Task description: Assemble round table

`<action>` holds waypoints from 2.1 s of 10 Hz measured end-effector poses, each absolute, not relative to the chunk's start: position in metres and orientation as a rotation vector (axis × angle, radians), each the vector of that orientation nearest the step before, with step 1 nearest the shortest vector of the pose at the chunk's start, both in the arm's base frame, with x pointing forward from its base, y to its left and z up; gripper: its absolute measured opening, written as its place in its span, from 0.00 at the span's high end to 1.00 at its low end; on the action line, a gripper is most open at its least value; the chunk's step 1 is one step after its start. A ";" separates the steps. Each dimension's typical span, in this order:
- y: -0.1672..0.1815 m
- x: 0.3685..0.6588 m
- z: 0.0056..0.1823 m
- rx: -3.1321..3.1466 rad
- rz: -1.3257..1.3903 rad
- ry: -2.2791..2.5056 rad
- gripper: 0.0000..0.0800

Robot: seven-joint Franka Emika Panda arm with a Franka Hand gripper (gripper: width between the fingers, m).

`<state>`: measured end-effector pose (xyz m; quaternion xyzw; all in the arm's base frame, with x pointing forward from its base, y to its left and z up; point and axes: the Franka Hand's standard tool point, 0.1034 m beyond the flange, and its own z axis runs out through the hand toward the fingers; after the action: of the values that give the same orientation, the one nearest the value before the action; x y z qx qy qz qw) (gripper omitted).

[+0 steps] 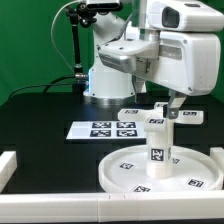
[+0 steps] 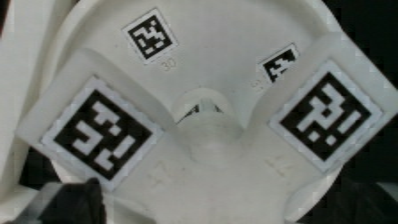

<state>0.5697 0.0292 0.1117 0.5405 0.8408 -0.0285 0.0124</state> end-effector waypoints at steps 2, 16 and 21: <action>0.030 0.570 0.111 1.692 -0.089 2.615 0.19; 0.033 0.570 0.113 1.676 -0.120 2.627 0.19; 0.040 0.572 0.109 1.654 -0.137 2.632 0.19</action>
Offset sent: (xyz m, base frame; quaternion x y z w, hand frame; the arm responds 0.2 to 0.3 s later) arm -0.0029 0.0007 0.0063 -0.0011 -0.0026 0.0108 0.9999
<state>0.5716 0.0404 0.1093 0.5316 0.8457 -0.0440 0.0151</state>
